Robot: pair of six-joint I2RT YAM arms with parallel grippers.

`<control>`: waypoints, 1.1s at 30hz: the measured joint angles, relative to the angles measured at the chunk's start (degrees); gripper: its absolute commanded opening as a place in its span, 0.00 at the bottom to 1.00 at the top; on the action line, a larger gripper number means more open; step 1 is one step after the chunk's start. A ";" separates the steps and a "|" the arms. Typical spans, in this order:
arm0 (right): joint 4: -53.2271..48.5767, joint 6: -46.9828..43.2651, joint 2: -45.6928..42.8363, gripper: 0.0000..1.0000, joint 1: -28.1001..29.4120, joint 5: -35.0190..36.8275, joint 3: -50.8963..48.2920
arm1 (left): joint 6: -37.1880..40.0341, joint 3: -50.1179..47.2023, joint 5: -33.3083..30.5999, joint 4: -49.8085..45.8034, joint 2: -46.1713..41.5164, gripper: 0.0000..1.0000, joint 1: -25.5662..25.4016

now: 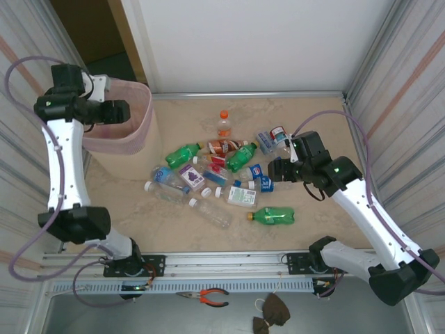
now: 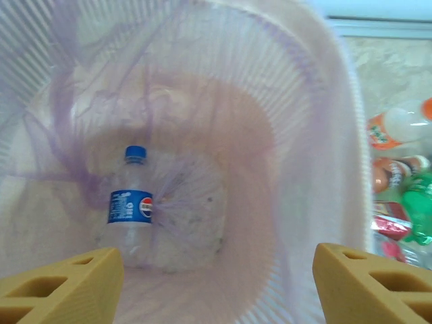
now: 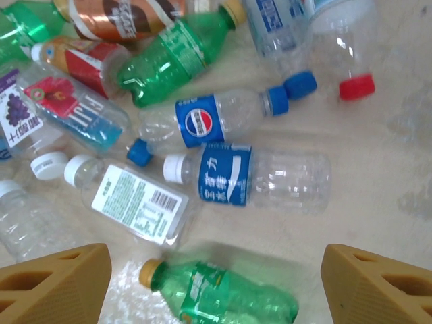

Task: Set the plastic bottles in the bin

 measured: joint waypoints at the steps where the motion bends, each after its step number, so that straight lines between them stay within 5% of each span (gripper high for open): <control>1: -1.11 1.81 -0.02 0.84 0.04 -0.13 0.00 | -0.39 -1.73 1.11 1.05 -1.77 0.75 0.00; 8: -6.32 20.04 -1.31 0.88 0.04 -1.14 -1.90 | -3.65 -12.98 8.87 7.67 -11.45 0.75 0.00; 21: -3.67 73.09 -8.26 0.94 3.06 -5.73 -24.79 | -8.72 -24.63 18.69 17.53 -20.68 0.76 0.00; 27: 2.40 84.89 -6.43 0.99 3.04 -7.19 -28.76 | -9.88 -26.23 20.46 19.19 -21.51 0.76 0.00; 33: 10.67 90.58 -1.62 0.93 1.70 -8.98 -32.83 | -10.67 -26.77 20.87 19.69 -22.25 0.76 0.00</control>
